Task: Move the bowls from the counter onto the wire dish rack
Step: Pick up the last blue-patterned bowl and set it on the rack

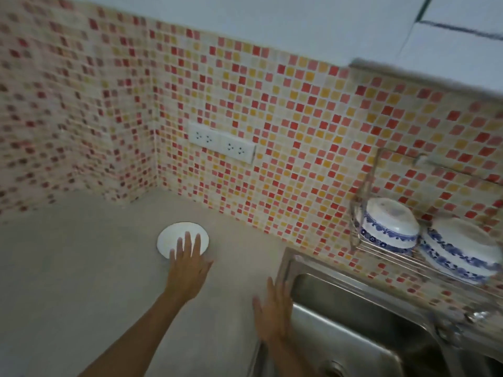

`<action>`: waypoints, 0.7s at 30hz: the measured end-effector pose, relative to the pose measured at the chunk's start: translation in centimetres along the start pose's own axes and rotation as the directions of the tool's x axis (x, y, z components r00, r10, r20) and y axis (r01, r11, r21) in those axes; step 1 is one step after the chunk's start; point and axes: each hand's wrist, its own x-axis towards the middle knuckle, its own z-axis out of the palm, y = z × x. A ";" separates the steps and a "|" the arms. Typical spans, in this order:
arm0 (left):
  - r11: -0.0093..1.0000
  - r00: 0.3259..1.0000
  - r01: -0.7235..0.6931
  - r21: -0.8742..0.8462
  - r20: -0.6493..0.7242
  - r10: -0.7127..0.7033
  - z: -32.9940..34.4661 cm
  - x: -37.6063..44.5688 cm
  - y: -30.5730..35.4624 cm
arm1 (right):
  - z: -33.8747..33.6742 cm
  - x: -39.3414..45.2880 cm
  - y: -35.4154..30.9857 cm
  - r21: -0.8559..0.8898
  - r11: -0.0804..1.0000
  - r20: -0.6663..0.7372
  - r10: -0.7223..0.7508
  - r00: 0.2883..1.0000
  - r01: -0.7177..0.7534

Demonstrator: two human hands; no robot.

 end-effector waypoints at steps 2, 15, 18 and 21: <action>0.983 0.990 0.144 -0.116 0.017 -0.143 -0.9 1.3 -3.1 | -0.1 0.8 -4.1 0.090 0.996 0.027 -0.029 0.999 0.027; 0.751 0.924 0.371 -0.546 0.134 -0.358 -0.3 7.3 -9.8 | 3.3 8.1 -17.6 0.485 0.823 0.356 0.122 0.926 -0.295; 0.695 0.898 0.403 -0.596 0.109 -0.427 0.8 8.0 -9.9 | 5.4 9.2 -17.0 0.491 0.788 0.452 0.135 0.882 -0.372; 0.639 0.864 0.446 -0.627 0.116 -0.490 1.5 8.1 -9.8 | 5.6 9.0 -17.0 0.543 0.739 0.502 0.096 0.859 -0.400</action>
